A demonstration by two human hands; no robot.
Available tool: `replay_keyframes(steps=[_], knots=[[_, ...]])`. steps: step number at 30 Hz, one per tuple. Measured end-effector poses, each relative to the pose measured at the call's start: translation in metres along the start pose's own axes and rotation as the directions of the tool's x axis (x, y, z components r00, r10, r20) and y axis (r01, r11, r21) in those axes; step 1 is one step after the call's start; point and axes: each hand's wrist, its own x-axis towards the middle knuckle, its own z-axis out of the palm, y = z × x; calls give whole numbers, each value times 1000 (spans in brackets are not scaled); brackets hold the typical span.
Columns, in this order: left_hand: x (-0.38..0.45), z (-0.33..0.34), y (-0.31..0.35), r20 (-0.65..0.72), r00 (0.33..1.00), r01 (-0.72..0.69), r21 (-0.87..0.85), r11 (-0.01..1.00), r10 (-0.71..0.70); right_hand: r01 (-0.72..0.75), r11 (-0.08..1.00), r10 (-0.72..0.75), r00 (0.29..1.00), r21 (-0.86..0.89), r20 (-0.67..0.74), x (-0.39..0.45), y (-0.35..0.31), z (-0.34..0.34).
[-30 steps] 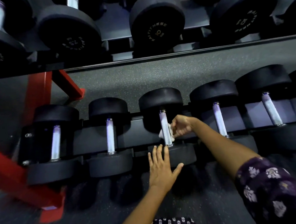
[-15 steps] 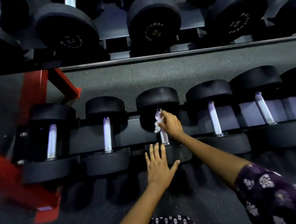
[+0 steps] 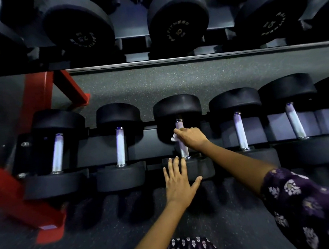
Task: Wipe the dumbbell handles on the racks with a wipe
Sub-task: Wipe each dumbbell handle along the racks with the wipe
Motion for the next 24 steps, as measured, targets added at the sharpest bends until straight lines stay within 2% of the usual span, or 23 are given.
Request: replay_keyframes(steps=[3, 5, 8, 10, 14, 17, 19, 22, 23, 24], knots=[[0, -1, 0, 4, 1000, -4, 10, 1000, 4, 114, 963, -137, 987, -243, -82, 0, -5, 5], [0, -1, 0, 3, 1000, -2, 12, 1000, 2, 148, 948, -179, 980, -283, -85, 0, -5, 4], [-1, 0, 1, 13, 1000, -2, 13, 1000, 2, 326, 909, -369, 919, -261, -137, -2, -2, 4], [0, -1, 1, 7, 1000, -1, 11, 1000, 1, 408, 876, -428, 904, -259, -24, -1, 2, 9], [-1, -1, -1, -19, 999, -27, 18, 999, 28, 468, 846, -438, 883, -256, 167, -8, 12, 15], [-2, 0, -2, -18, 999, -29, 15, 999, 29, 574, 731, -535, 817, -368, 213, -4, 22, 7], [-1, 0, -2, -17, 1000, -22, 10, 1000, 22, 539, 741, -484, 842, -400, 236, 5, 25, -8], [-1, 1, -2, -32, 999, -25, 12, 1000, 26, 567, 721, -483, 824, -399, 297, 13, 22, -11], [-1, 1, -3, -27, 999, -24, 12, 1000, 24, 618, 639, -505, 786, -458, 357, 13, 17, -4], [-1, 0, -3, -22, 999, -24, 13, 1000, 24, 705, 481, -606, 697, -521, 384, 11, 13, 2]])
